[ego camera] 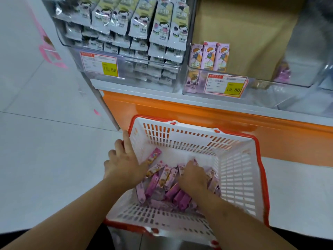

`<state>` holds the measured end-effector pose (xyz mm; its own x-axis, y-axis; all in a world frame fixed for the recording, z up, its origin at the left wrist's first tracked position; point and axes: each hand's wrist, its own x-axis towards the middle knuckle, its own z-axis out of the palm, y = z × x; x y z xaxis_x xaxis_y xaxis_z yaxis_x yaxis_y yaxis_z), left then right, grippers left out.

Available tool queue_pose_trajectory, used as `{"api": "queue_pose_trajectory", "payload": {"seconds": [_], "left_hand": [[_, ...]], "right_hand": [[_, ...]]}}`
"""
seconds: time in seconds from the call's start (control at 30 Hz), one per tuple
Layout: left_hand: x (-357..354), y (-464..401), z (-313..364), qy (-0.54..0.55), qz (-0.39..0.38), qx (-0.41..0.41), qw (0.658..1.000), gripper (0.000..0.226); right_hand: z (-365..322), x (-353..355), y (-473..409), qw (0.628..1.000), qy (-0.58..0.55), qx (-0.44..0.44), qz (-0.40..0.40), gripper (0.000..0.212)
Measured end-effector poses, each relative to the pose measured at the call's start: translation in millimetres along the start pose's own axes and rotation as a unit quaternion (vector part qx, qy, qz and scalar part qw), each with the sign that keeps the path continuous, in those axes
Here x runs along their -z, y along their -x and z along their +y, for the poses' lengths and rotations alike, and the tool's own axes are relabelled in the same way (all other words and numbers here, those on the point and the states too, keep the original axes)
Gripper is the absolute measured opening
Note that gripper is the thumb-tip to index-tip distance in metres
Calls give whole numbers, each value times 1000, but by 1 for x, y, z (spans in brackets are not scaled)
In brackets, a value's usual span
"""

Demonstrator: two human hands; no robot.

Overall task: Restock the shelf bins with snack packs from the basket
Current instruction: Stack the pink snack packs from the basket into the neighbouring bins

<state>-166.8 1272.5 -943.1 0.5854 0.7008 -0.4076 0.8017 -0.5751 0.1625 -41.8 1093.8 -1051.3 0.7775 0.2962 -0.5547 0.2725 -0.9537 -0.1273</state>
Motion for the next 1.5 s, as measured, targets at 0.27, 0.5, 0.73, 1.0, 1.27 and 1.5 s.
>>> {"api": "queue_pose_trajectory", "payload": {"seconds": [0.27,0.5,0.73,1.0,1.27,1.5], "left_hand": [[31,16,12,2,20,49,999,99],[126,42,69,399,-203,-8,894,48],[189,83,94,521,-143,-143,829,23],[215,92,128,513,-60,-255,818,21],[213,57,152,249,152,-300,908,44],[194,49,157,97,190,-321,923,58]], "right_hand": [[-8,88,37,973,-219,72,-3,41],[-29,205,117,926,-283,243,55,48],[-22,277,168,895,-267,341,108,66],[-13,348,155,861,-362,321,159,44],[-5,411,87,819,-420,257,295,19],[-5,398,22,890,-317,182,272,27]]}}
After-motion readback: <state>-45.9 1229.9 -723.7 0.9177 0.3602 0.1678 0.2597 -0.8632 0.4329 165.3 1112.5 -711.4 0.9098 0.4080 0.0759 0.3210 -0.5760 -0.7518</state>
